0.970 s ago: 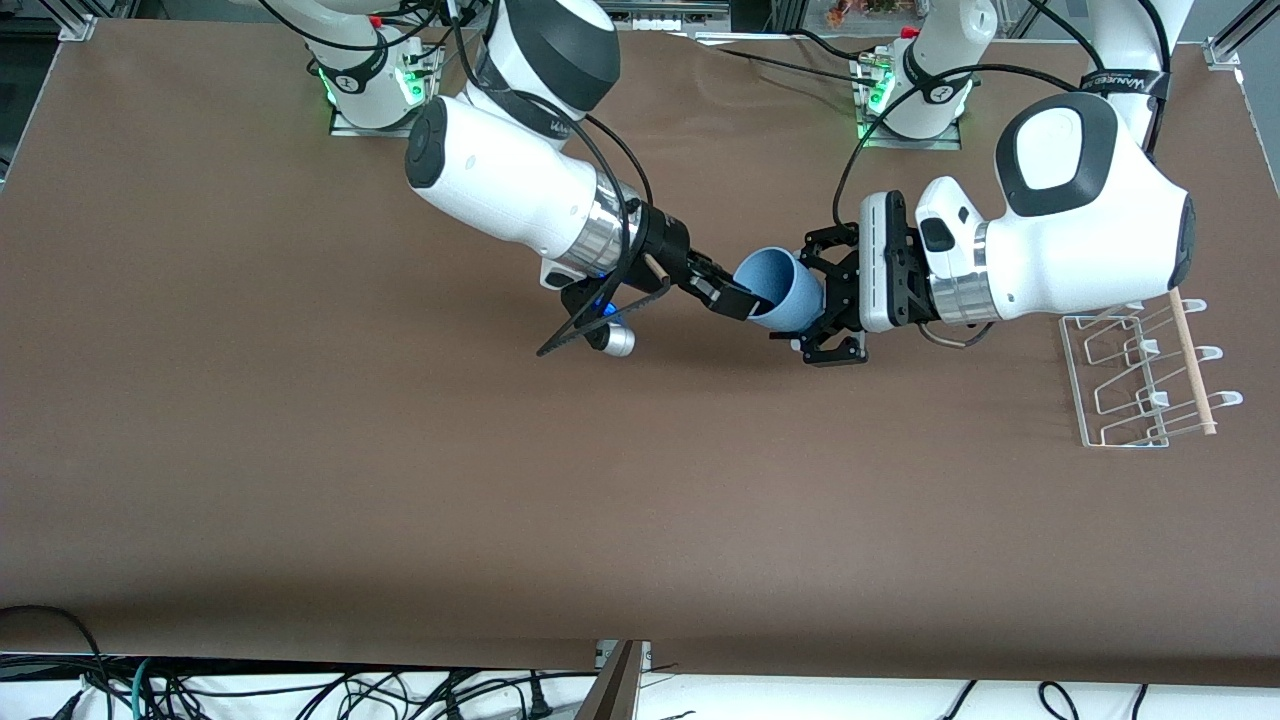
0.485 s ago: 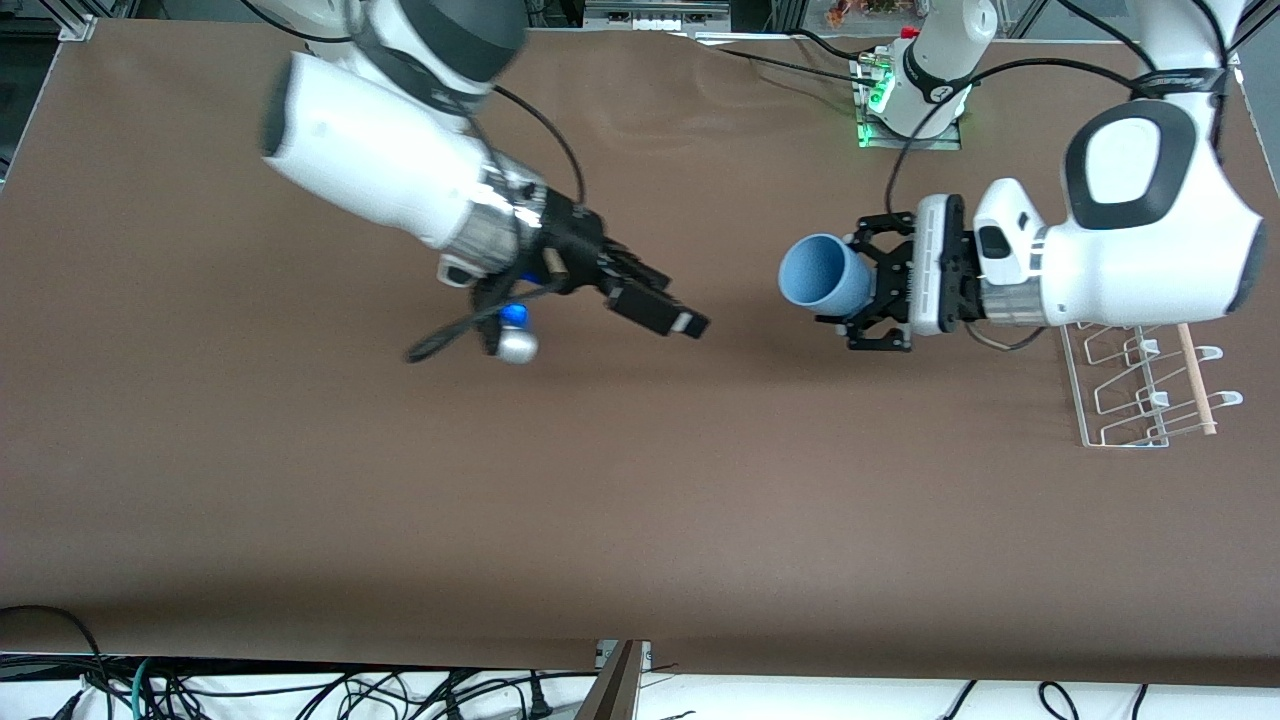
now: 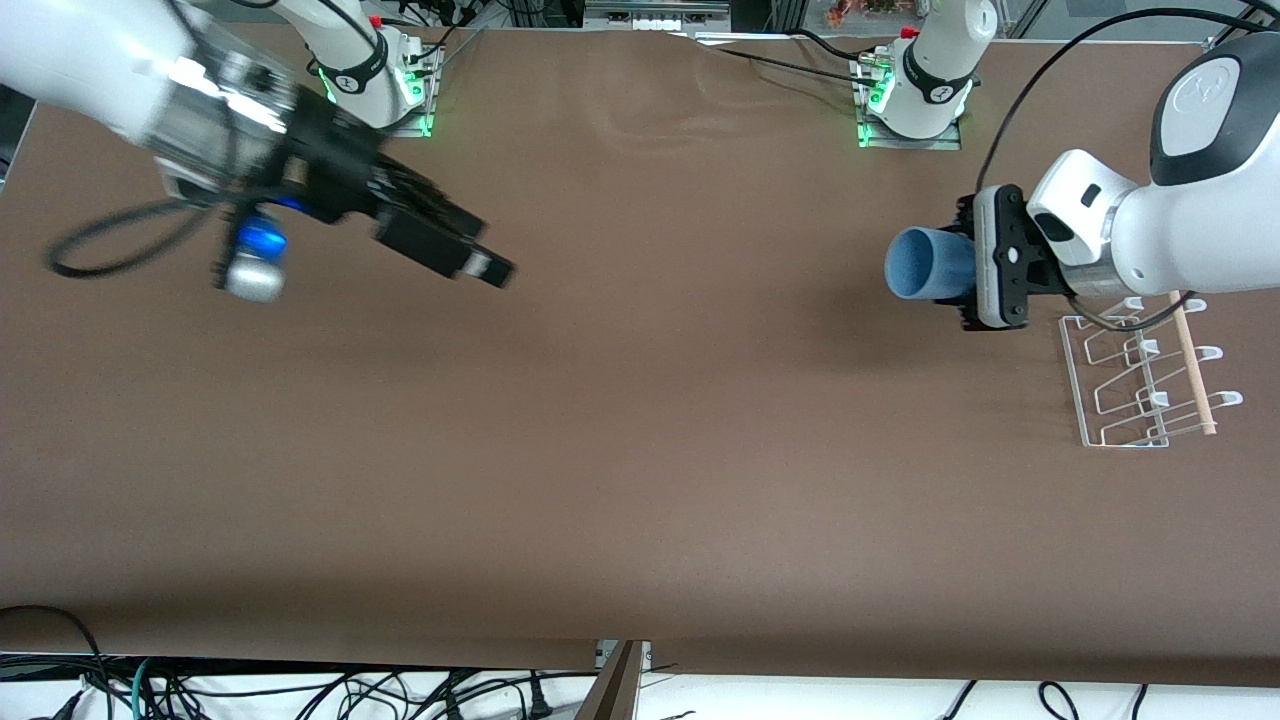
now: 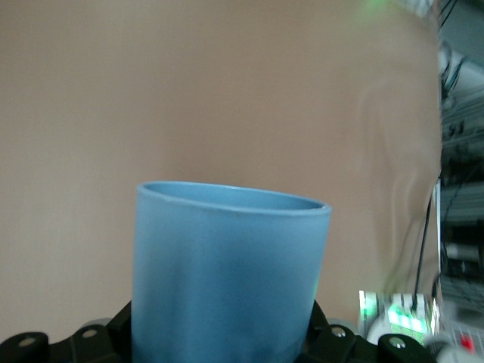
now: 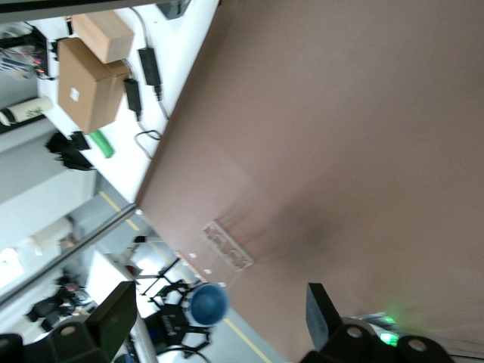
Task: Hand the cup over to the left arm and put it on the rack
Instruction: 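Open the right gripper and withdraw it while the left gripper holds the cup, then lower the cup with the left gripper onto the wire rack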
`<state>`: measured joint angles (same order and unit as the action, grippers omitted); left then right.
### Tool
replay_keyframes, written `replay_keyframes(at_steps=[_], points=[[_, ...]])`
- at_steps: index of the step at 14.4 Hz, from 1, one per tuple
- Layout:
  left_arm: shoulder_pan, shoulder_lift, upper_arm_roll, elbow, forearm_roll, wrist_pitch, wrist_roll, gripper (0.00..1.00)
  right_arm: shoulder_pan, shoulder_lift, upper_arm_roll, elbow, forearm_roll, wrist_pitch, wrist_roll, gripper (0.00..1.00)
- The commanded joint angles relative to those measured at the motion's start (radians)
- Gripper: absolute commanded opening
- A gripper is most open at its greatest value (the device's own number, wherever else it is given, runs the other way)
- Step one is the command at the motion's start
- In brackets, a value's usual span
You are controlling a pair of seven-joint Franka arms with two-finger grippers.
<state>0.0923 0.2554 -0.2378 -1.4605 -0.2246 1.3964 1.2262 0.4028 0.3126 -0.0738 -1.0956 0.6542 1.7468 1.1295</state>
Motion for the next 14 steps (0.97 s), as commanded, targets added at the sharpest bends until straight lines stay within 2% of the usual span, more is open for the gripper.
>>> replay_keyframes(at_steps=[1,2,3,5,7,9,10,12,14], points=[[0.004,0.005,-0.002,0.034,0.204,-0.065,-0.025,0.00,0.002,-0.027,-0.085,-0.017,-0.007,-0.194,-0.149,0.99],[-0.002,0.007,-0.003,0.037,0.290,-0.089,-0.025,0.00,0.002,-0.036,-0.119,-0.018,-0.033,-0.257,-0.199,0.99],[-0.014,0.007,-0.017,0.034,0.436,-0.100,-0.024,0.00,0.002,-0.040,-0.138,-0.020,-0.075,-0.295,-0.252,0.99],[-0.037,0.022,-0.021,0.019,0.623,-0.100,-0.022,0.00,0.002,-0.040,-0.182,-0.045,-0.152,-0.328,-0.353,0.99],[-0.060,0.057,-0.023,0.025,0.799,-0.093,-0.024,0.00,0.001,-0.044,-0.218,-0.098,-0.203,-0.342,-0.446,0.99],[-0.112,0.106,-0.023,0.017,1.044,-0.091,-0.031,0.00,0.002,-0.096,-0.236,-0.193,-0.290,-0.342,-0.555,0.99],[-0.114,0.137,-0.023,0.017,1.135,-0.088,-0.033,0.00,0.001,-0.115,-0.236,-0.245,-0.333,-0.316,-0.588,0.99],[-0.115,0.191,-0.021,0.014,1.275,-0.083,-0.069,0.00,0.002,-0.232,-0.215,-0.477,-0.415,-0.171,-0.635,0.99],[-0.098,0.222,-0.017,-0.055,1.403,-0.082,-0.193,0.00,-0.054,-0.302,-0.120,-0.623,-0.516,-0.075,-0.654,0.99]])
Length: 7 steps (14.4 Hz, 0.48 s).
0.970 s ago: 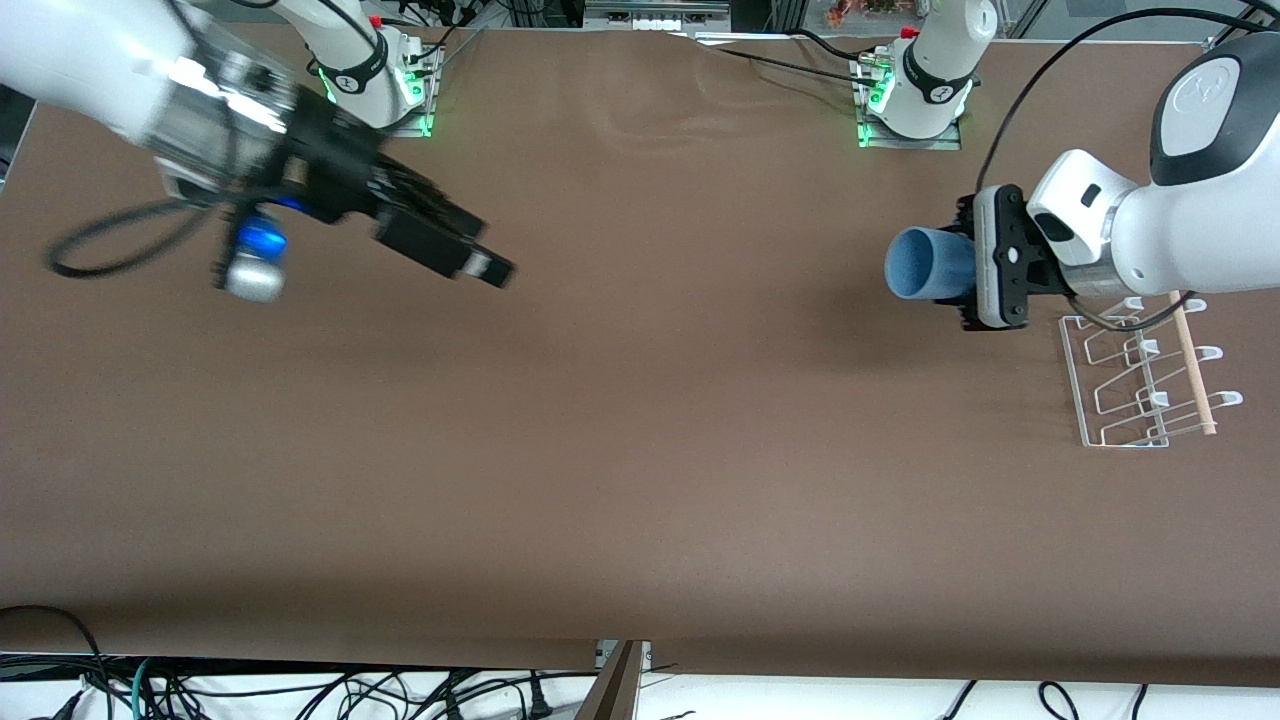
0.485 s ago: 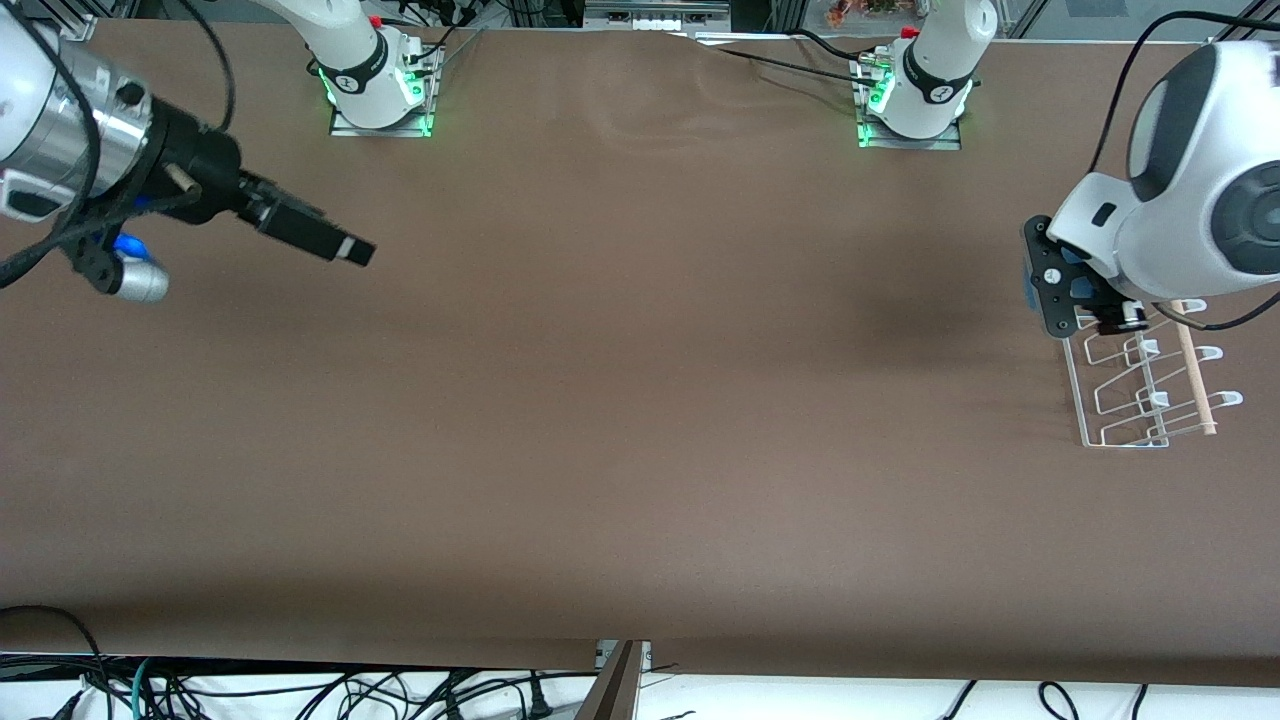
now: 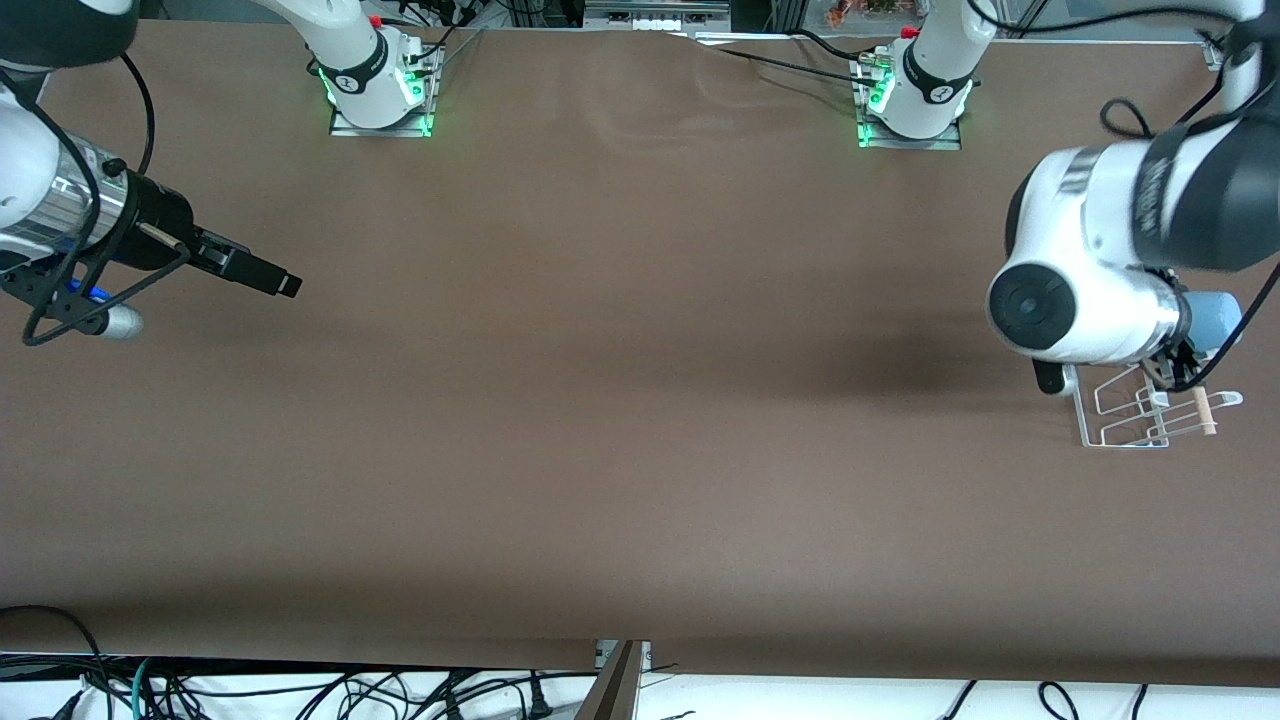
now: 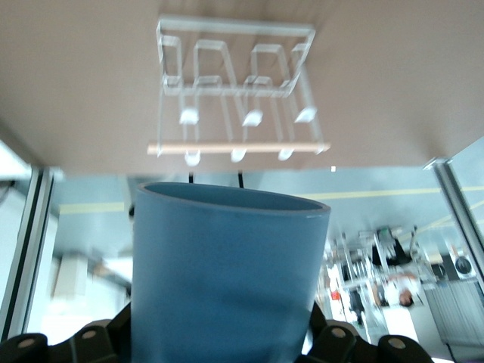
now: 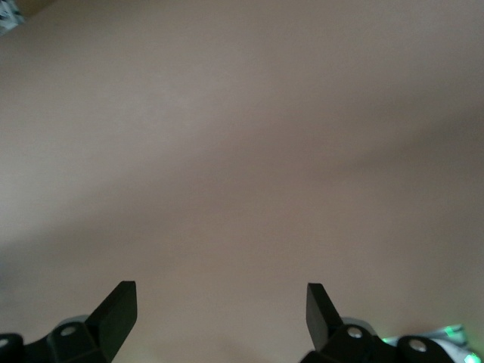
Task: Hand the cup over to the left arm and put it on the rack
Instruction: 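Lower the cup with the left gripper onto the wire rack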
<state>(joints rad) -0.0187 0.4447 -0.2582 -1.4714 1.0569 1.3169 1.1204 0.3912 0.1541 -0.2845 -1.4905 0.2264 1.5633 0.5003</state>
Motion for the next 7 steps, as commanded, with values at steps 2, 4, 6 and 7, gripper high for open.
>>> replay_keyframes(at_steps=[2,4,6,7], points=[[0.070,0.052,0.008,-0.110,0.222,0.036,-0.178,0.00,-0.179,-0.159,0.258,-0.289,-0.171,0.141,-0.074,0.99],[0.115,0.048,0.008,-0.188,0.241,0.178,-0.279,0.00,-0.259,-0.166,0.332,-0.324,-0.215,0.173,-0.139,0.99],[0.153,0.046,0.008,-0.239,0.282,0.249,-0.359,0.00,-0.285,-0.180,0.332,-0.333,-0.216,0.181,-0.227,0.99],[0.166,0.046,0.010,-0.274,0.320,0.284,-0.397,0.00,-0.304,-0.182,0.332,-0.330,-0.216,0.176,-0.277,0.99]])
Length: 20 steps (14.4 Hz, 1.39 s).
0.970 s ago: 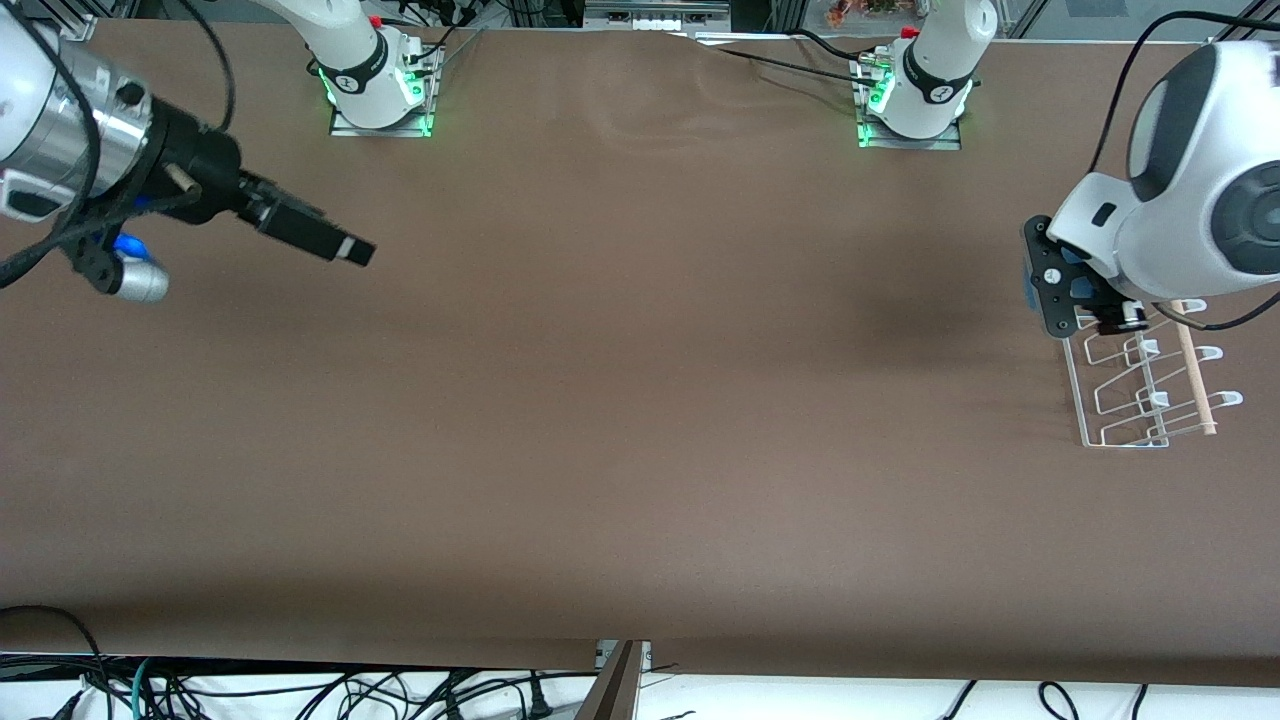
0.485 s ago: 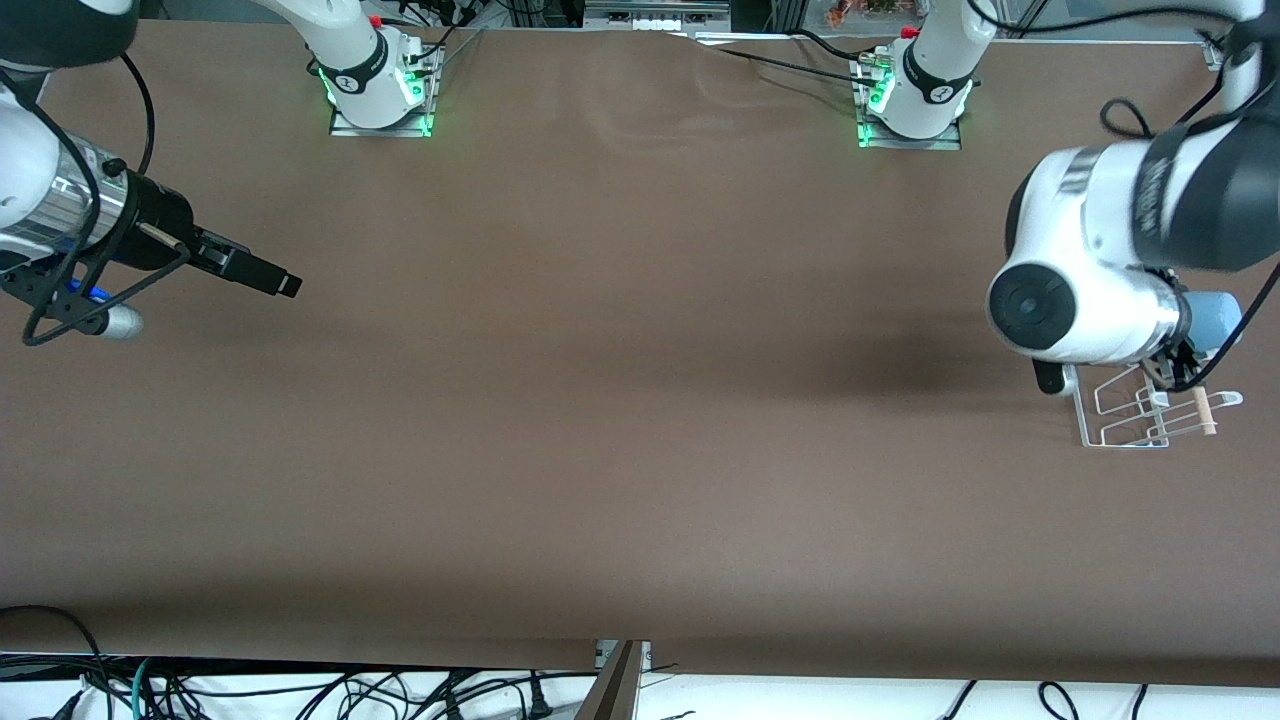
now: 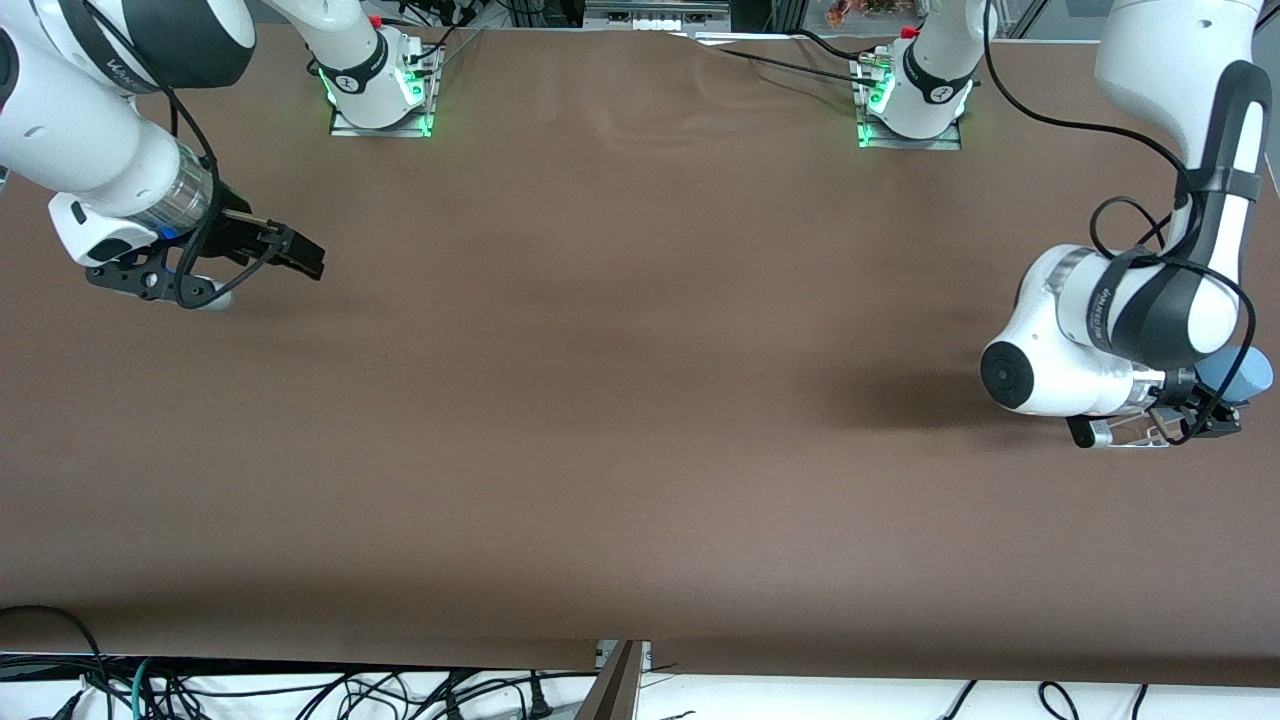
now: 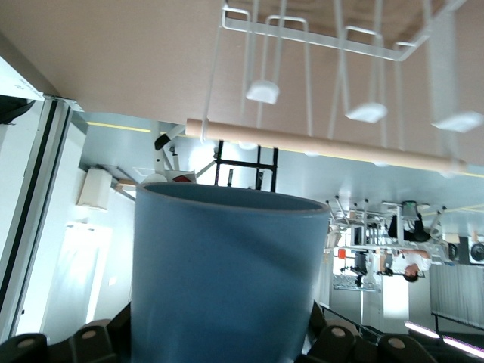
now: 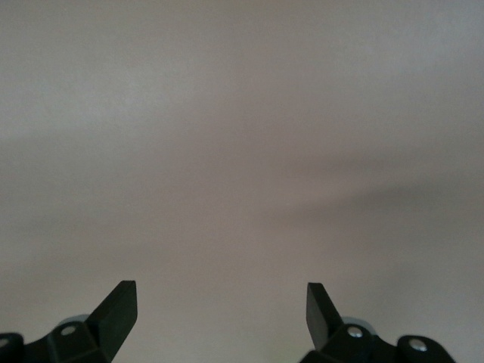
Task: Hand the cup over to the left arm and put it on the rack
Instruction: 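Lower the cup with the left gripper onto the wire rack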
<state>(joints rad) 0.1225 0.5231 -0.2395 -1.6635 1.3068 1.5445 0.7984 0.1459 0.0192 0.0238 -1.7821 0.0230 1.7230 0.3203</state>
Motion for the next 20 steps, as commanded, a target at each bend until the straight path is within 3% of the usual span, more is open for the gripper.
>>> replay_keyframes(at_steps=[1,6,16,17,18,19,20], points=[[0.052,-0.035,-0.011,-0.111,0.101,0.081,-0.131,0.00,-0.072,-0.051,0.024,-0.033,-0.011,0.009,-0.142,0.99],[0.129,-0.046,-0.011,-0.225,0.209,0.226,-0.300,0.00,-0.175,-0.010,0.030,0.082,0.003,-0.081,-0.244,0.99],[0.129,-0.043,-0.011,-0.269,0.210,0.229,-0.340,0.00,-0.161,0.013,0.019,0.107,-0.008,-0.088,-0.306,0.99],[0.129,-0.043,-0.011,-0.269,0.209,0.229,-0.343,0.12,-0.161,0.013,0.019,0.107,-0.008,-0.089,-0.308,0.99],[0.129,-0.043,-0.011,-0.269,0.209,0.229,-0.341,0.87,-0.163,0.013,0.019,0.107,-0.008,-0.092,-0.311,0.99],[0.129,-0.045,-0.011,-0.269,0.209,0.229,-0.340,1.00,-0.161,0.012,0.019,0.107,-0.008,-0.092,-0.313,0.99],[0.129,-0.046,-0.012,-0.269,0.207,0.227,-0.340,1.00,-0.161,0.011,0.021,0.107,-0.006,-0.092,-0.313,0.99]])
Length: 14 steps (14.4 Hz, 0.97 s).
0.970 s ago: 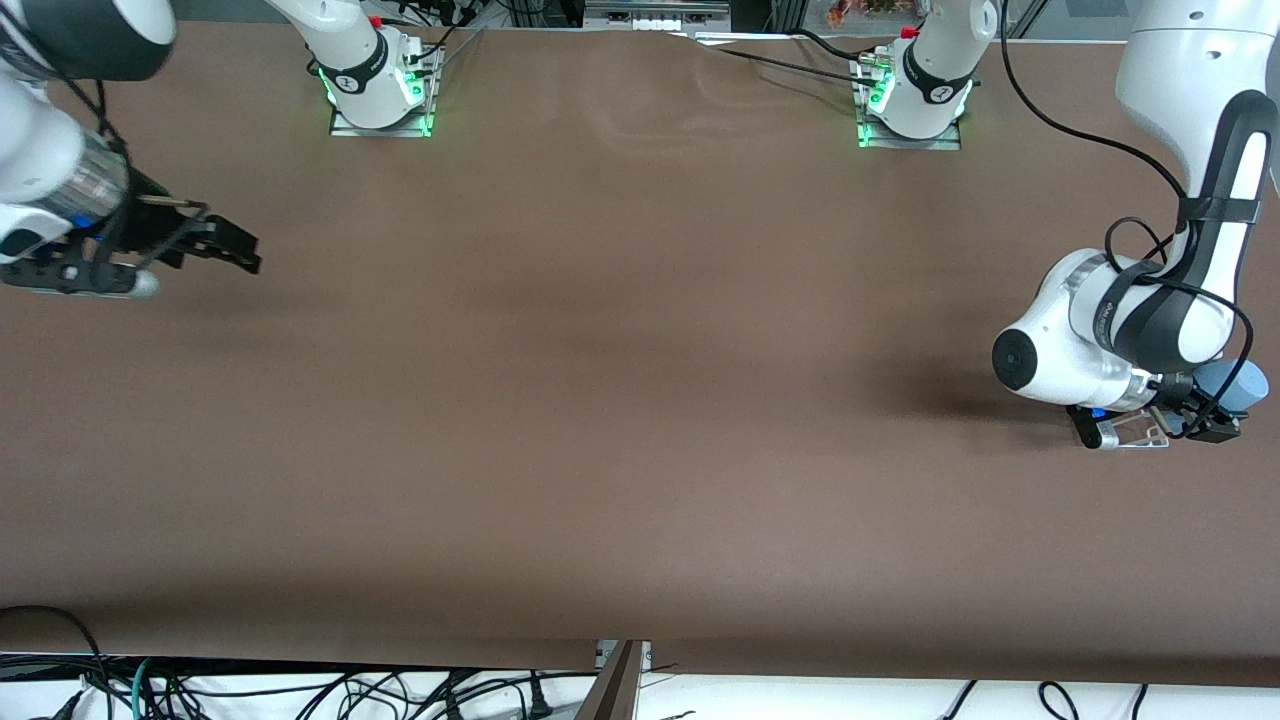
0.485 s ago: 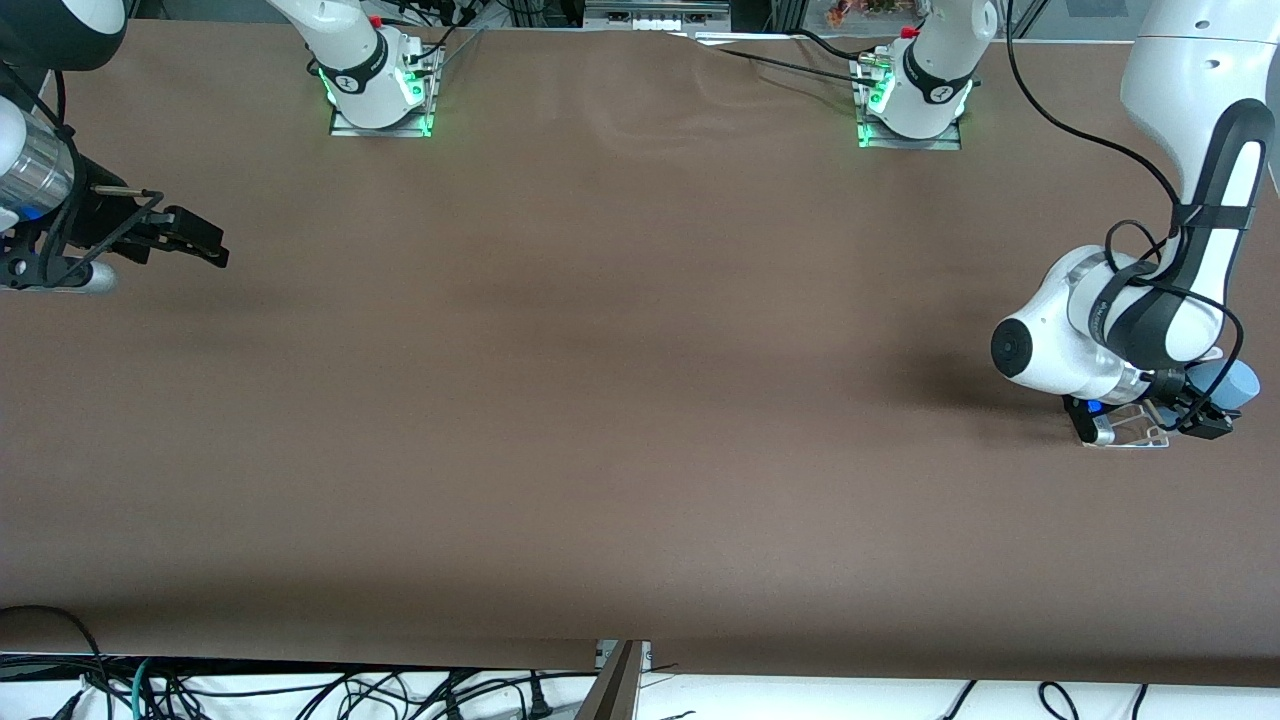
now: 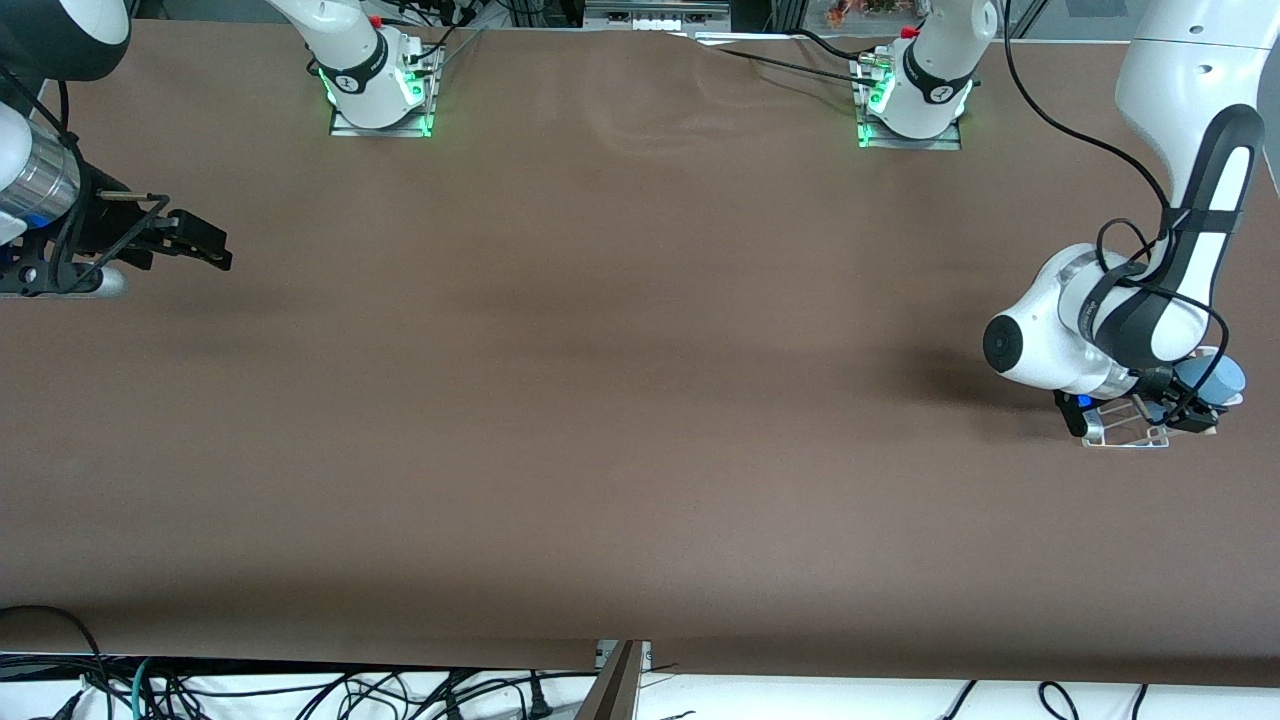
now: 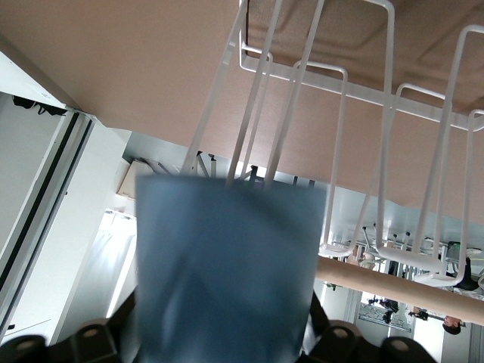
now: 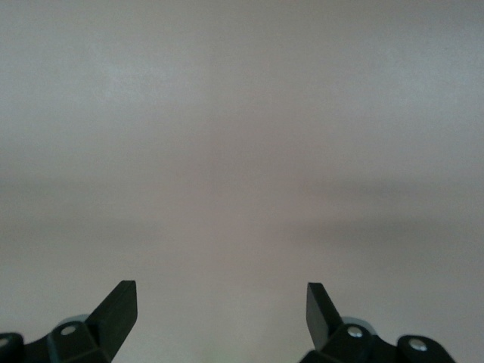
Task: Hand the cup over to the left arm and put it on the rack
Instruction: 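Lower the cup with the left gripper onto the wire rack, then open the left gripper and raise it away from the rack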
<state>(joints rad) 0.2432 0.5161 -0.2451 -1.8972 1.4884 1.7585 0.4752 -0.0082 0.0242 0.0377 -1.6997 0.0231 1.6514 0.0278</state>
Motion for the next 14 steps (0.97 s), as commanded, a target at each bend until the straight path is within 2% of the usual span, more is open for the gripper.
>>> replay_keyframes(at_steps=[1,4,7,10,12,14], points=[[0.008,-0.041,-0.006,-0.031,0.018,0.013,-0.017,1.00,-0.007,0.008,0.007,0.026,-0.003,-0.018,-0.020,0.99],[0.008,-0.057,-0.011,-0.016,-0.028,0.012,-0.013,1.00,-0.006,0.011,0.010,0.037,0.001,-0.021,-0.010,0.99],[0.007,-0.083,-0.014,0.039,-0.210,0.007,-0.012,1.00,-0.007,0.017,0.010,0.058,0.003,-0.021,-0.025,0.99],[0.007,-0.096,-0.014,0.148,-0.478,-0.010,-0.013,1.00,-0.003,0.022,0.014,0.066,0.000,-0.018,-0.020,0.99],[-0.008,-0.096,-0.016,0.246,-0.682,-0.080,-0.023,1.00,-0.003,0.023,0.013,0.066,-0.002,-0.013,-0.019,0.99],[-0.031,-0.096,-0.017,0.332,-0.822,-0.157,-0.067,1.00,0.013,0.023,0.014,0.077,-0.006,-0.013,-0.009,0.99]])
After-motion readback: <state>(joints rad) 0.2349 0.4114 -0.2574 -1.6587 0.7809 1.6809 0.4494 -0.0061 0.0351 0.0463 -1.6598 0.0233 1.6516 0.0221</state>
